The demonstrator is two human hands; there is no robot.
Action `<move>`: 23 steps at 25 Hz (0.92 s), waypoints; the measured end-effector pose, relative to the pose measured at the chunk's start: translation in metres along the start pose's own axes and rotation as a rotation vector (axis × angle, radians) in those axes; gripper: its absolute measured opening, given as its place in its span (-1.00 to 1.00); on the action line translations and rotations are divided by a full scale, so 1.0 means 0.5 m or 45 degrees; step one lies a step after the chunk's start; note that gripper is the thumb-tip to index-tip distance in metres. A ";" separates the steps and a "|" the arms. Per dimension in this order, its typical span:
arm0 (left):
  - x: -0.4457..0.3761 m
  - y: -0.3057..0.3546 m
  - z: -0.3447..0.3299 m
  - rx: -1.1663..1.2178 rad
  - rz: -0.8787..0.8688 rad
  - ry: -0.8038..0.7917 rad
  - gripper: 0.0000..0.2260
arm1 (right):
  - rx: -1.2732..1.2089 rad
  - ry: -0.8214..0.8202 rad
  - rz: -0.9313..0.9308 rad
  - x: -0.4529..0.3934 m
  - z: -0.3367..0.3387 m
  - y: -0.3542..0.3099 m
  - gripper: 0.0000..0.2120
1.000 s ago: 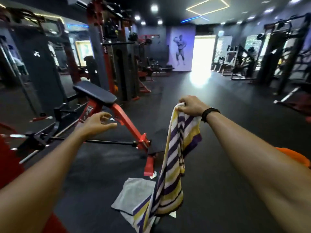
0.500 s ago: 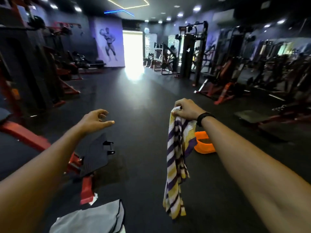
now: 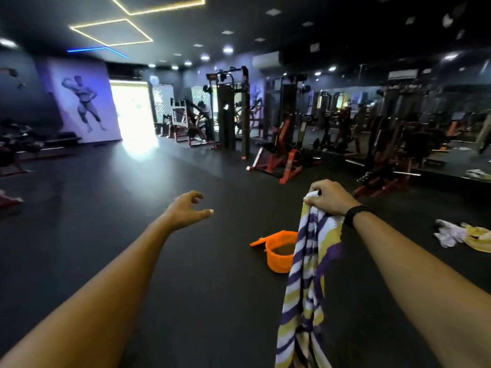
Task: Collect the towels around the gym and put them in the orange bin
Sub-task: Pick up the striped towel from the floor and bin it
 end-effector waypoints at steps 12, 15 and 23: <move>-0.563 0.197 -0.161 -0.017 -0.383 -0.311 -0.47 | -0.203 0.277 -0.349 -0.234 0.096 0.285 -0.94; -0.682 0.237 -0.245 -0.037 -0.402 -0.357 -0.48 | -0.345 0.321 -0.347 -0.318 0.097 0.381 -0.93; -1.015 0.331 -0.386 -0.038 -0.319 -0.301 -0.47 | -0.557 0.189 -0.198 -0.628 0.118 0.607 -0.84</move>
Point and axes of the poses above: each hand's wrist, its own x-axis away from the middle knuckle, its own z-axis out of the back of the hand, y = z × x, the point moved 8 cm from there along -x, towards the middle knuckle, and after that the axes turned 8 degrees about -y, right-handed, at the moved point
